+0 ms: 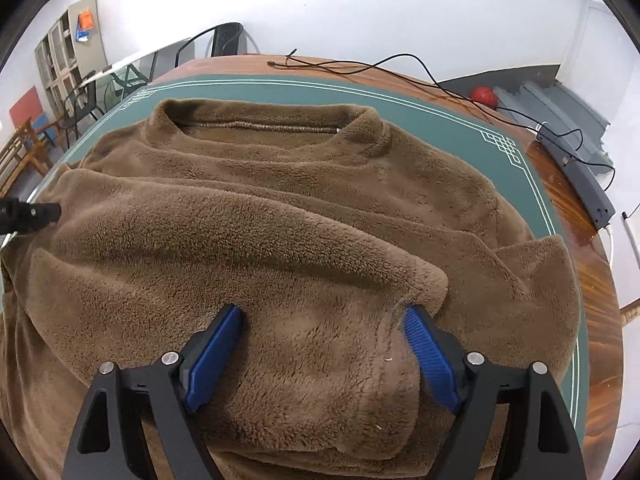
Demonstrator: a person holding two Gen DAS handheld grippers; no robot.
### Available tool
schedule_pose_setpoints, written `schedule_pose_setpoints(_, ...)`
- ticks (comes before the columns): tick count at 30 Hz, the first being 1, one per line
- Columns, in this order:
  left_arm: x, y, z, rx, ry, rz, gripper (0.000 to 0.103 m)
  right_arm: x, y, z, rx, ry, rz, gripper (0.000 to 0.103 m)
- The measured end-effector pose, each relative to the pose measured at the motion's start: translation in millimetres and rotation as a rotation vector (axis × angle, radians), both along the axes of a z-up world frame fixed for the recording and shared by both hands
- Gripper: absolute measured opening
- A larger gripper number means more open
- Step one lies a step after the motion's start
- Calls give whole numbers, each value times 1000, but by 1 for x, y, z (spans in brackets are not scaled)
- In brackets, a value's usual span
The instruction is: Fold clothes
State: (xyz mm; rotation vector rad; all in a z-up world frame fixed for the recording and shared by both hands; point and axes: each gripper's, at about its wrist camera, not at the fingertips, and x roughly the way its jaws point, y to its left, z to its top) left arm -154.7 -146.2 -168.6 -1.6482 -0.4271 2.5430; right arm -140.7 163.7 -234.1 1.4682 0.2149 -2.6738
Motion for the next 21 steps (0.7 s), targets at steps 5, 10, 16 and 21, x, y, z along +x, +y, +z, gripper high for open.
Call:
schedule_pose_setpoints(5, 7, 3, 12, -97, 45, 3, 51, 5, 2, 15, -63, 16, -53, 85)
schedule_pose_setpoints(10, 10, -4, 0, -99, -7, 21, 54, 2, -4, -8, 2, 5, -43, 98)
schedule_pose_setpoints(16, 43, 9, 21, -122, 27, 13, 74, -2, 13, -14, -96, -2, -57, 102)
schedule_pose_setpoints(21, 80, 28, 36, -139, 44, 0, 78, -4, 11, -8, -75, -41, -51, 102)
